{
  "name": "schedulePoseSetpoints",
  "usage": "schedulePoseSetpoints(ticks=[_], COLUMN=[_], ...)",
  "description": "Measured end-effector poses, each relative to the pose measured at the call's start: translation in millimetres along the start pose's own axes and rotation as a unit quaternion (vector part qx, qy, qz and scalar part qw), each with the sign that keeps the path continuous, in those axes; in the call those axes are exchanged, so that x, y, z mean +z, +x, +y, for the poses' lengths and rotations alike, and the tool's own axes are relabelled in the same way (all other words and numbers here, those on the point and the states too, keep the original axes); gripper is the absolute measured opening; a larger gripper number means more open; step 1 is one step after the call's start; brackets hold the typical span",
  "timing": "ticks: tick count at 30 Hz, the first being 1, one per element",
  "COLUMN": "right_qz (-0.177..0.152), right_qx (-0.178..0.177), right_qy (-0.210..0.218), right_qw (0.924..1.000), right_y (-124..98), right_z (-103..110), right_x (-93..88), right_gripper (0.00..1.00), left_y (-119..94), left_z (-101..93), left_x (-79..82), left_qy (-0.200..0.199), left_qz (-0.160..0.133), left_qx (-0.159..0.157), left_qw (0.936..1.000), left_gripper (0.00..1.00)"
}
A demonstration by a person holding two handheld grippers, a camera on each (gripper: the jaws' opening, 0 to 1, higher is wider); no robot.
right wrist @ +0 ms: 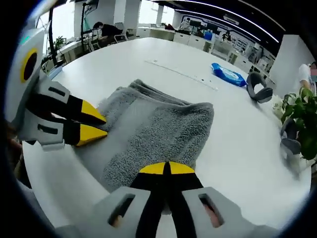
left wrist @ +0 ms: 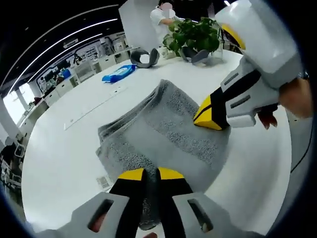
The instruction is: Fold the towel on the table until its edges align and the towel forms a compact rectangular stack.
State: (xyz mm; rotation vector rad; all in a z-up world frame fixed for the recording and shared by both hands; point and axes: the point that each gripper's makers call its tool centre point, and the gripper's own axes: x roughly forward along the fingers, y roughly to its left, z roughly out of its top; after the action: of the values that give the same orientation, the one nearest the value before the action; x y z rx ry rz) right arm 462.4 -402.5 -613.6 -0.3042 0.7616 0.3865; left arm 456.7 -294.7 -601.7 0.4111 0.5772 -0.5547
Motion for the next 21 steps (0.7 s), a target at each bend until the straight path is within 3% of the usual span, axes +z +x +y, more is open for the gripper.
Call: schedulePoseSetpoints(ticks=[1,2,5,8,10,14,17,19,21], right_qz=[-0.037,-0.084,-0.121,-0.153,-0.179,-0.215,-0.227,-0.247,-0.260], right_qx=[-0.009,-0.020,-0.014,-0.023,-0.032,-0.035,-0.039,-0.042,-0.039], right_qy=[0.010,0.030,0.086,0.115,0.133,0.168,0.164,0.153,0.149], right_qw=[0.9992,0.9958,0.9888,0.9813,0.9742,0.9614,0.9591,0.9559,0.9534], right_y=[-9.8,-23.1,-53.7,-85.0,-102.9,-131.3,-146.0,-158.1,-168.8], right_z=[-2.3,-5.7,-4.7,-11.7,-17.3,-21.2,-20.0,-19.9,-18.4], right_x=[13.3,27.6,35.8,34.2,32.0,20.5,14.9,15.5,15.2], right_gripper=[0.00,0.00,0.07,0.11,0.20,0.42,0.54,0.67,0.77], left_y=[-8.8,-12.2,-42.2,-70.2,-85.2,-106.8,-117.4,-124.1,-133.5], left_z=[3.5,4.3,5.8,9.8,10.6,9.5,7.3,6.7,7.0], left_x=[11.0,14.4,32.0,38.6,42.0,33.4,18.8,12.3,7.9], left_qy=[-0.007,-0.011,-0.057,-0.044,-0.041,-0.054,-0.065,-0.072,-0.078], left_qz=[-0.026,-0.033,-0.067,-0.093,-0.111,-0.119,-0.119,-0.119,-0.125], left_qx=[0.006,0.006,-0.008,0.000,0.002,-0.001,-0.001,0.001,0.001], left_qw=[0.9996,0.9994,0.9961,0.9947,0.9929,0.9914,0.9907,0.9902,0.9891], left_gripper=[0.09,0.10,0.21,0.28,0.41,0.61,0.76,0.92,0.99])
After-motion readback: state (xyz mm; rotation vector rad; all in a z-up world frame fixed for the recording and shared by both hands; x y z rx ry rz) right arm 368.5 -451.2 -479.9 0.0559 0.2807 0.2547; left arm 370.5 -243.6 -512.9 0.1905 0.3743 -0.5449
